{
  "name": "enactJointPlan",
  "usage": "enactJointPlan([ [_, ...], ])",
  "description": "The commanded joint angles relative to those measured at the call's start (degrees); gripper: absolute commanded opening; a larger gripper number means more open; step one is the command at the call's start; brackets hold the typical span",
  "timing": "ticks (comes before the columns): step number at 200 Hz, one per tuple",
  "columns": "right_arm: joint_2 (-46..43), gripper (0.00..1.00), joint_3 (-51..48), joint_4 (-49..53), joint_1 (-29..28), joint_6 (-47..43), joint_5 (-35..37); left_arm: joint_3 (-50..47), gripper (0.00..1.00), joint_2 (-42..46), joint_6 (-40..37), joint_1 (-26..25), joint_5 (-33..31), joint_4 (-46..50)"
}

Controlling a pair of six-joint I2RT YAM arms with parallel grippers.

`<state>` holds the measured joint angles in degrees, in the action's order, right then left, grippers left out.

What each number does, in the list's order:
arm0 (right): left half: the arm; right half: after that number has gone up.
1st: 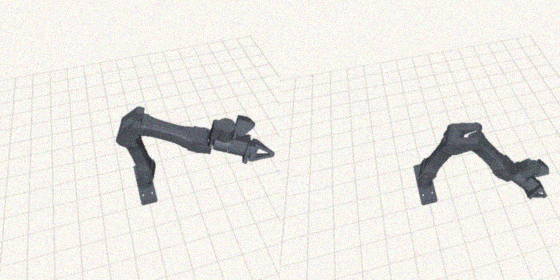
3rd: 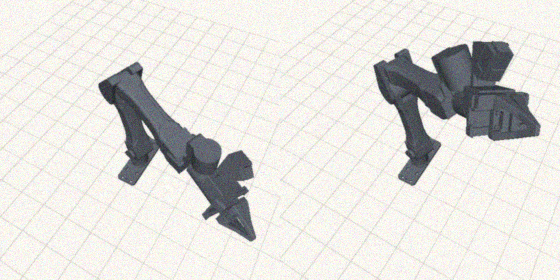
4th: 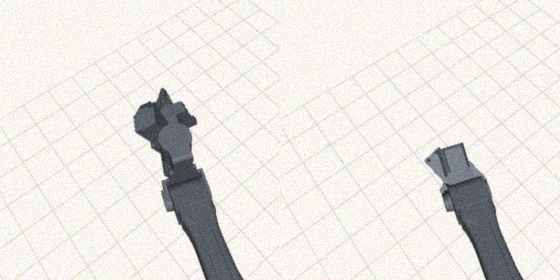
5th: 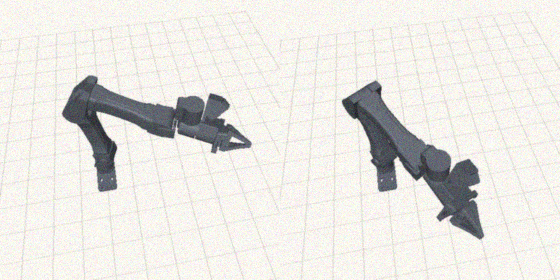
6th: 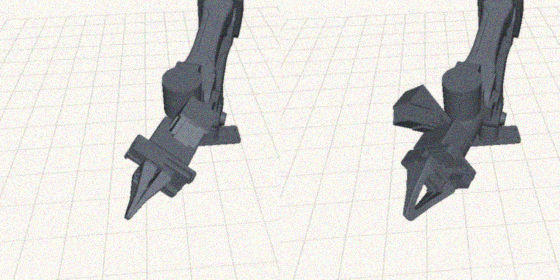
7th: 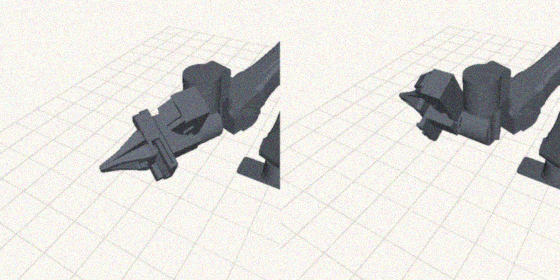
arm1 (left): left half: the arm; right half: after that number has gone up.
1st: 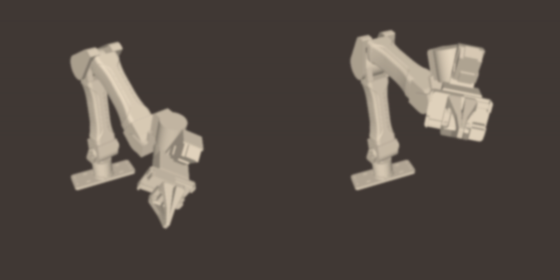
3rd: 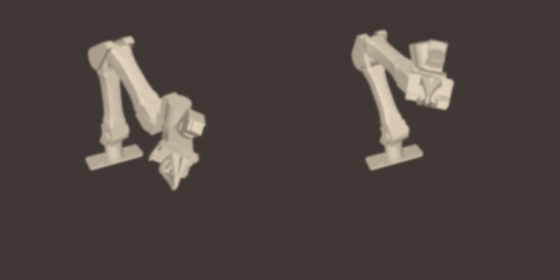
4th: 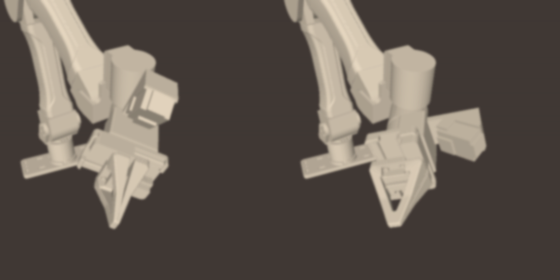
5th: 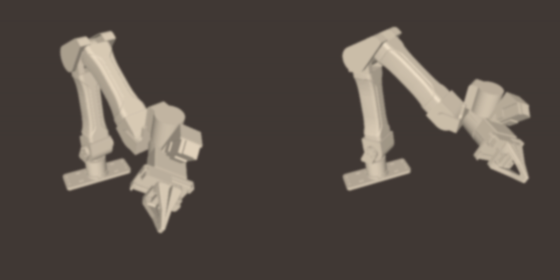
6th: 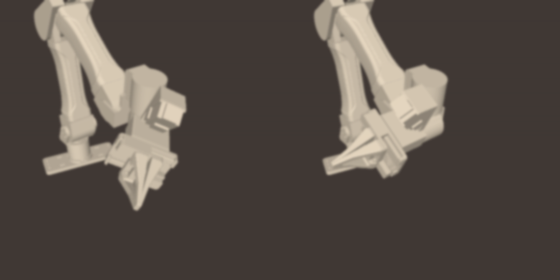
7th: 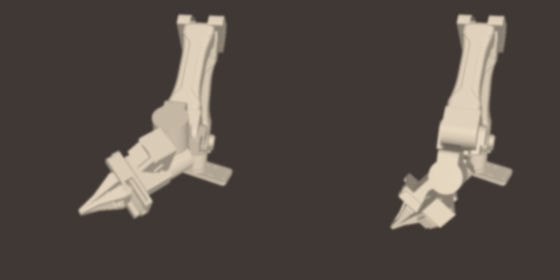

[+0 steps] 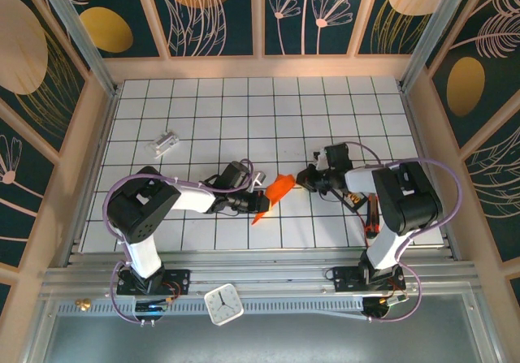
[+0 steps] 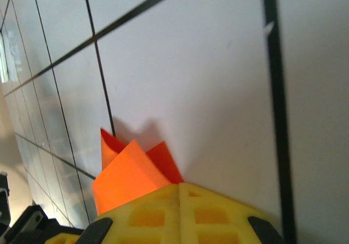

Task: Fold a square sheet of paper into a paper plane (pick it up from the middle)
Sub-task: Perform the fifth fold on the wing at the bottom-center of the table.

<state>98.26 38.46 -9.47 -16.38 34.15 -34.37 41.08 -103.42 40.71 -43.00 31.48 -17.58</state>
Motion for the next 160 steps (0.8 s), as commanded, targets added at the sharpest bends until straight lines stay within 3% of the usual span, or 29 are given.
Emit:
enactJointPlan([
  [1, 2.7, 0.07, 1.8, 3.5, 3.0, -2.9, 7.1, -3.8, 0.0, -2.2, -1.0, 0.5, -2.1, 11.8],
  [54, -2.0, 0.08, 3.8, 4.1, 3.7, -3.2, 3.8, 0.3, 0.0, -0.7, 0.9, 0.5, -0.8, 11.7],
  [70, -6.5, 0.09, 3.4, 5.3, 2.5, -4.2, 4.2, 3.0, 0.14, 1.4, 2.6, 0.5, -0.7, 10.9],
  [96, -14.5, 0.12, 2.2, 11.2, -2.6, -5.5, 11.8, 7.1, 0.33, 7.6, 4.4, 0.6, -2.8, 9.7],
  [134, -19.6, 0.16, -3.1, 11.6, -12.3, 0.3, 20.6, 3.4, 0.46, 16.9, 5.8, 6.2, -12.9, 9.3],
  [160, -14.8, 0.16, -4.4, 6.5, -16.1, 4.4, 21.9, 3.4, 0.47, 14.2, 5.4, 10.0, -10.9, 11.5],
])
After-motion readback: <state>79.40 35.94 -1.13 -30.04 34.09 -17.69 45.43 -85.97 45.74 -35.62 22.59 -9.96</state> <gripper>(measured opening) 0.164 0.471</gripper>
